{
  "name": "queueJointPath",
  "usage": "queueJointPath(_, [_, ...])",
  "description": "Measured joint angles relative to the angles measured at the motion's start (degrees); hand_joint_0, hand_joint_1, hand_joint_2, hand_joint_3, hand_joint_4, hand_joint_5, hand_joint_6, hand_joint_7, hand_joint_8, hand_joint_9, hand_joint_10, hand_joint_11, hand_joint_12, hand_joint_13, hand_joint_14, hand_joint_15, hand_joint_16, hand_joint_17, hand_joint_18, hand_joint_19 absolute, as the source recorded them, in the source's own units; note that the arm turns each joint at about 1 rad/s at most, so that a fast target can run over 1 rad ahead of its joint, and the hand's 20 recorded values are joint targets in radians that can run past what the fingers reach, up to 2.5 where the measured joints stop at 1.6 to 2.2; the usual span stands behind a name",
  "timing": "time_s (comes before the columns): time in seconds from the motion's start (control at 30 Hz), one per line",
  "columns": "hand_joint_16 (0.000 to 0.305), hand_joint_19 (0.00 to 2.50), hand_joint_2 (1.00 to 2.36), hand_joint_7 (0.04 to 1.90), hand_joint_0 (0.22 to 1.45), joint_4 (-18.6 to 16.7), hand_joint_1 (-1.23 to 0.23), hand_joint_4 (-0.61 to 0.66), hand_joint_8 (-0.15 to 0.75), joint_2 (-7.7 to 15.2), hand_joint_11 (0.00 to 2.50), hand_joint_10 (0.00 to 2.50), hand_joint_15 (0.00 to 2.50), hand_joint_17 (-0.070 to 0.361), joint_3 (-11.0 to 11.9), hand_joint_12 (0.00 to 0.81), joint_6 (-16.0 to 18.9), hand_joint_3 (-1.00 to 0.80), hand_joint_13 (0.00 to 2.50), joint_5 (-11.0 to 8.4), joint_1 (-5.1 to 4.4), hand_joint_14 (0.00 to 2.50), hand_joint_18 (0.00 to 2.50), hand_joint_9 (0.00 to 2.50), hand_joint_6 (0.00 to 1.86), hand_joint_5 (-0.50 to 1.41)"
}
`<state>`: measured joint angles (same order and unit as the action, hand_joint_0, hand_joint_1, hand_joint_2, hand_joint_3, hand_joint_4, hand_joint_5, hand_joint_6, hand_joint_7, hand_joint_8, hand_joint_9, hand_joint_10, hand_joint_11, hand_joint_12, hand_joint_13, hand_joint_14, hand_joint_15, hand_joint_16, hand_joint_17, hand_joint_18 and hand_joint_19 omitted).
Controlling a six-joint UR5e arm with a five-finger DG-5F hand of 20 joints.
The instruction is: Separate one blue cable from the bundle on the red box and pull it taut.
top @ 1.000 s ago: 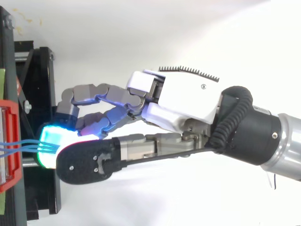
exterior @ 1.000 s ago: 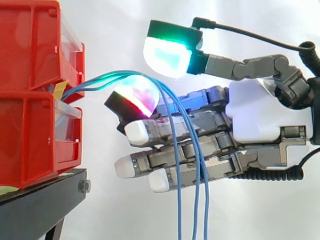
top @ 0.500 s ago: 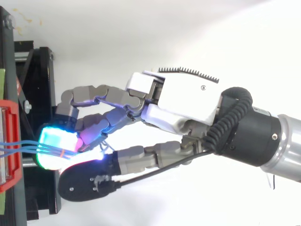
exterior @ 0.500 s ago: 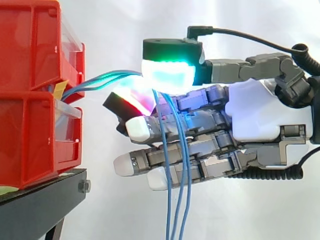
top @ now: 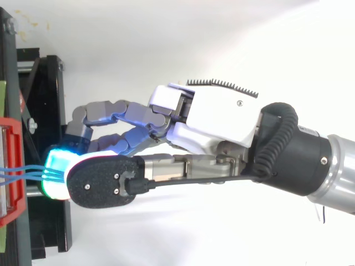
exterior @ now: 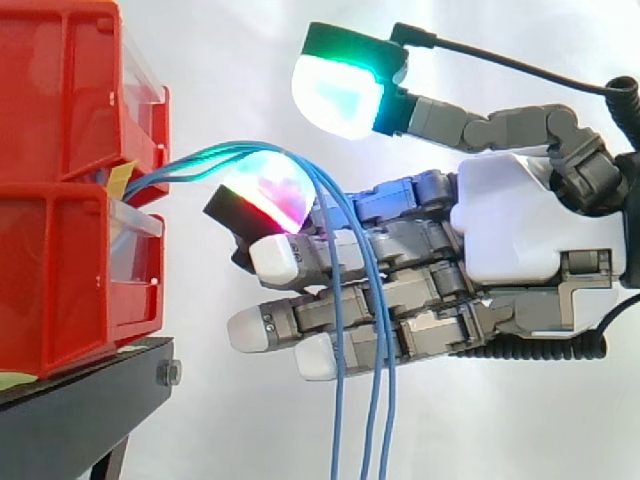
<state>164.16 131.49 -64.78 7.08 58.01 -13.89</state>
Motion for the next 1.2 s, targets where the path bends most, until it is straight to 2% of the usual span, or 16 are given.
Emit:
queueJointPath(0.23, [0.047,0.43,1.02,1.22,0.69,0.01,-0.67,0.23,0.325,0.0,0.38,0.01,0.19,0.107,0.0,0.366,0.04,-0.23,0.55,0.0,0.07,0.01,0.55,0.85,0.5,-0.09])
queueJointPath(0.43, [0.047,0.42,1.02,1.23,0.73,-0.06,-0.76,0.22,0.313,0.0,0.38,0.01,0.19,0.105,0.0,0.359,0.04,-0.12,0.52,0.0,0.12,0.01,0.52,0.83,0.5,-0.09])
queueJointPath(0.6, [0.046,0.43,1.02,1.22,0.75,-0.02,-0.82,0.2,0.295,0.0,0.36,0.01,0.18,0.103,0.0,0.35,0.04,-0.08,0.46,0.0,0.12,0.01,0.46,0.76,0.5,-0.1])
queueJointPath(0.73, [0.048,0.37,1.02,1.2,0.73,-0.05,-0.87,0.17,0.268,0.0,0.29,0.01,0.13,0.109,0.0,0.343,-0.04,-0.09,0.3,0.0,0.17,0.0,0.38,0.48,0.5,-0.13])
queueJointPath(0.83, [0.049,0.35,1.02,1.2,0.7,-0.07,-0.89,0.17,0.26,0.0,0.27,0.01,0.13,0.11,0.0,0.341,-0.11,-0.12,0.27,0.0,0.18,0.0,0.36,0.43,0.5,-0.14])
queueJointPath(0.93, [0.049,0.38,1.01,1.19,0.63,-0.07,-0.85,0.19,0.266,0.0,0.27,0.01,0.13,0.11,0.0,0.34,-0.09,-0.3,0.26,0.0,0.18,0.0,0.34,0.44,0.5,-0.14])
queueJointPath(0.97, [0.049,0.38,1.01,1.19,0.59,-0.07,-0.79,0.2,0.281,0.0,0.28,0.01,0.14,0.11,0.0,0.347,-0.08,-0.4,0.29,0.0,0.18,0.0,0.35,0.49,0.5,-0.13])
queueJointPath(1.0, [0.049,0.39,1.0,1.19,0.59,-0.07,-0.78,0.21,0.289,0.0,0.28,0.01,0.14,0.11,0.0,0.348,-0.09,-0.43,0.3,0.0,0.18,0.0,0.36,0.51,0.5,-0.13])
queueJointPath(1.03, [0.05,0.39,1.0,1.2,0.56,-0.07,-0.71,0.22,0.296,0.0,0.28,0.01,0.14,0.113,0.0,0.357,-0.09,-0.47,0.32,0.0,0.18,0.0,0.38,0.54,0.5,-0.12])
queueJointPath(1.2, [0.051,0.39,1.0,1.27,0.55,-0.07,-0.46,0.22,0.319,0.0,0.28,0.01,0.15,0.114,0.0,0.364,-0.12,-0.5,0.38,0.0,0.14,0.0,0.42,0.63,0.5,-0.1])
